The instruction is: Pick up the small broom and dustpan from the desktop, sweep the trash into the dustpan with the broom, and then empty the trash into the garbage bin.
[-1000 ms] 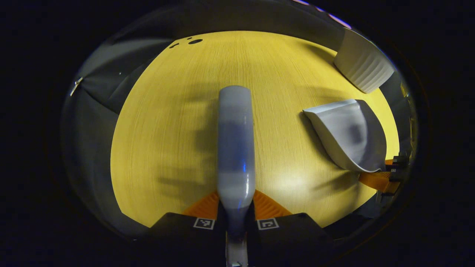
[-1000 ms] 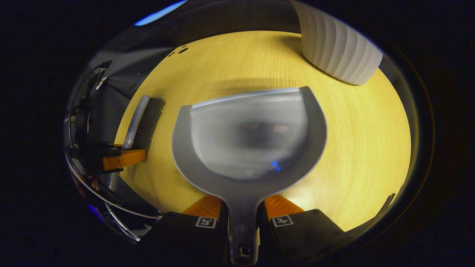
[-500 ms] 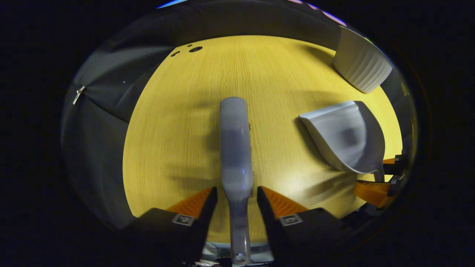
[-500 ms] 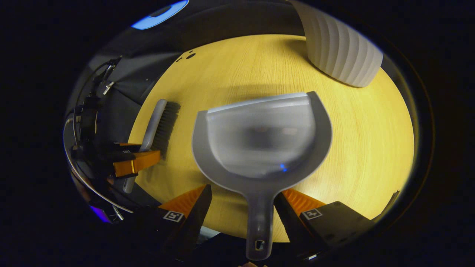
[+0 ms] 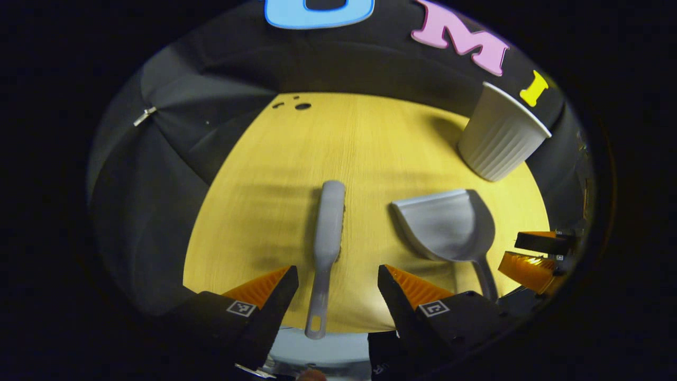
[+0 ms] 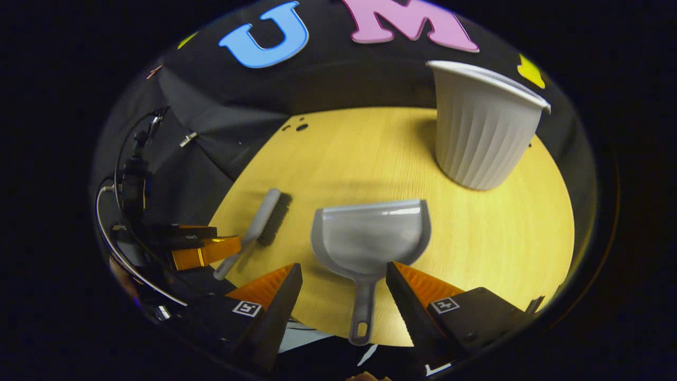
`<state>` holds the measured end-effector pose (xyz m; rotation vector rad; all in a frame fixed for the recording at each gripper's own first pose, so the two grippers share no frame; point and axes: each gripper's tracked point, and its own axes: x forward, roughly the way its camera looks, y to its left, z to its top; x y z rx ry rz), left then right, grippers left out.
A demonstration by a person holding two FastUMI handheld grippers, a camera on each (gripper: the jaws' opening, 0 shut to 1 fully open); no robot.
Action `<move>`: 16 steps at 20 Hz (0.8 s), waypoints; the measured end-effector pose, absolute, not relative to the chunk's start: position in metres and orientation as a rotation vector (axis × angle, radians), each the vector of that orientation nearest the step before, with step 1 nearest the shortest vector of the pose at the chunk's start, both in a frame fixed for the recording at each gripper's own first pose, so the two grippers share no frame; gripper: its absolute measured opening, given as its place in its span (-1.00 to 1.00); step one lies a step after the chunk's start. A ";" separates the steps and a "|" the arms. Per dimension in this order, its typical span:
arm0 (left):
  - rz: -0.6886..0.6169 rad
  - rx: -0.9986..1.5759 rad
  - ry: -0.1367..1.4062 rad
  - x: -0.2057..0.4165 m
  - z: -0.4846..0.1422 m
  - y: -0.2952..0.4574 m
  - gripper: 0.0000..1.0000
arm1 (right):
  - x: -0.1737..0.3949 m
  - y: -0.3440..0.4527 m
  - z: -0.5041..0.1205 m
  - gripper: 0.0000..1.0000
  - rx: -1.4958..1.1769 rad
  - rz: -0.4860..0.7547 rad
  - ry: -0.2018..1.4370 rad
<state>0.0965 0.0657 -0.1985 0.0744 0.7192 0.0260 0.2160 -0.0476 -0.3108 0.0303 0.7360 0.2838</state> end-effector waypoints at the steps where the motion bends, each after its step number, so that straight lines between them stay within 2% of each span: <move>1: 0.018 0.054 0.659 0.094 -0.185 0.059 0.91 | 0.218 -0.050 -0.294 0.97 0.016 0.284 0.682; 10: 0.101 0.039 0.087 0.039 -0.074 0.032 0.92 | 0.213 -0.082 -0.172 0.97 -0.119 0.193 0.180; 12: 0.147 0.041 0.005 0.029 -0.068 0.036 0.92 | 0.207 -0.074 -0.163 0.97 -0.151 0.211 0.127; 16: 0.117 0.062 -0.091 0.014 -0.050 0.015 0.92 | 0.193 -0.064 -0.147 0.96 -0.160 0.234 0.053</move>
